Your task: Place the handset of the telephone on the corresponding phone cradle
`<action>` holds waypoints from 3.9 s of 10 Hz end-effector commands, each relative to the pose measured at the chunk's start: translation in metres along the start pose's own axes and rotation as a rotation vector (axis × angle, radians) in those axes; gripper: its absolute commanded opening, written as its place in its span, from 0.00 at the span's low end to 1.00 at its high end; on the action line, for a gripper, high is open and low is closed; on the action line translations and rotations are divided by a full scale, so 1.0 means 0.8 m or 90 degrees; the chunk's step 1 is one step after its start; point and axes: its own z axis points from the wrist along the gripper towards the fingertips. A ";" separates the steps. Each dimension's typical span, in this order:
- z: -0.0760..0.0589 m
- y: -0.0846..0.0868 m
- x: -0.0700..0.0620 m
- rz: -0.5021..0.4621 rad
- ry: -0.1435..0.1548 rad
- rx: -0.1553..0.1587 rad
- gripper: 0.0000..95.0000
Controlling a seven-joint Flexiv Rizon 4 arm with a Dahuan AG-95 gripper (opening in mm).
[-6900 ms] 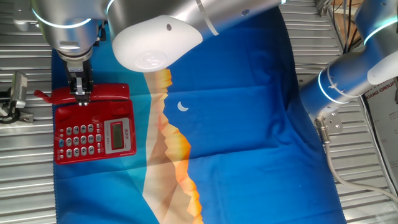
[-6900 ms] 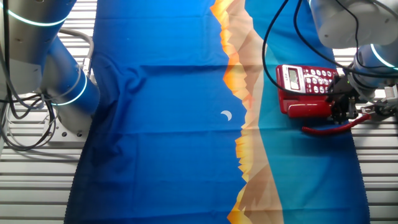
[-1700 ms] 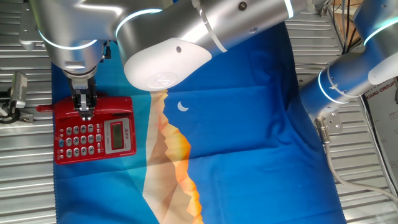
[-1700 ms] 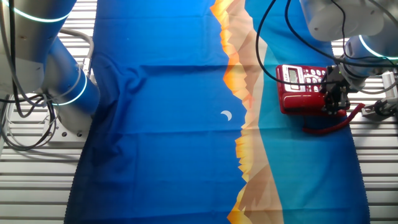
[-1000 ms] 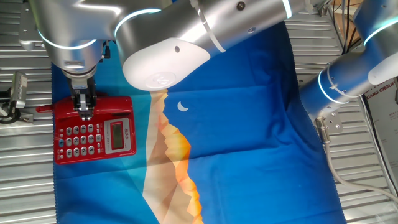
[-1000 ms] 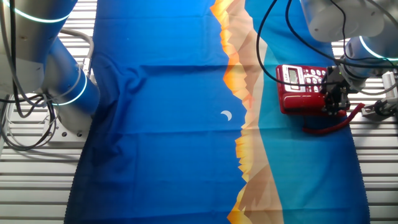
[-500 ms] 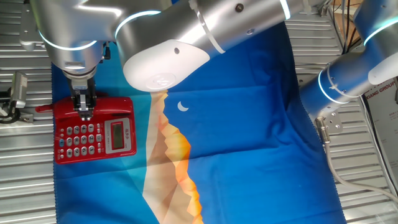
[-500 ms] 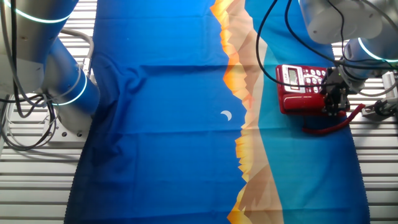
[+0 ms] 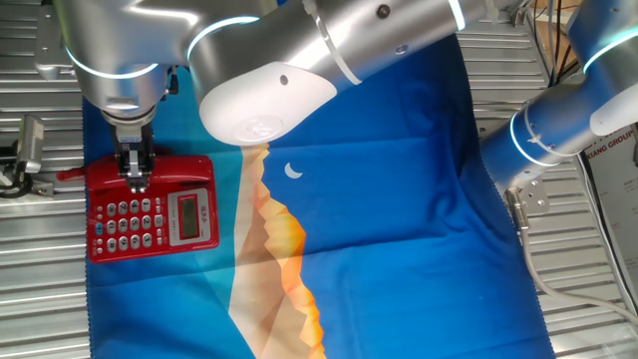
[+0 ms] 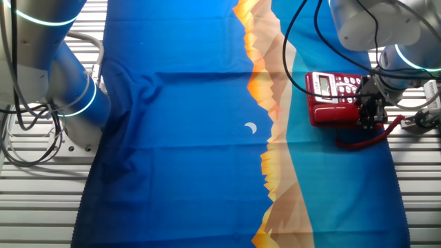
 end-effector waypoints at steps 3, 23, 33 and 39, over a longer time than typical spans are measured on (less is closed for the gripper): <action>0.003 0.000 -0.001 0.000 -0.002 -0.002 0.00; 0.010 0.004 -0.003 -0.008 -0.001 0.001 0.00; 0.010 0.004 -0.003 -0.019 -0.006 0.003 0.60; 0.010 0.004 -0.003 -0.018 -0.015 -0.003 1.00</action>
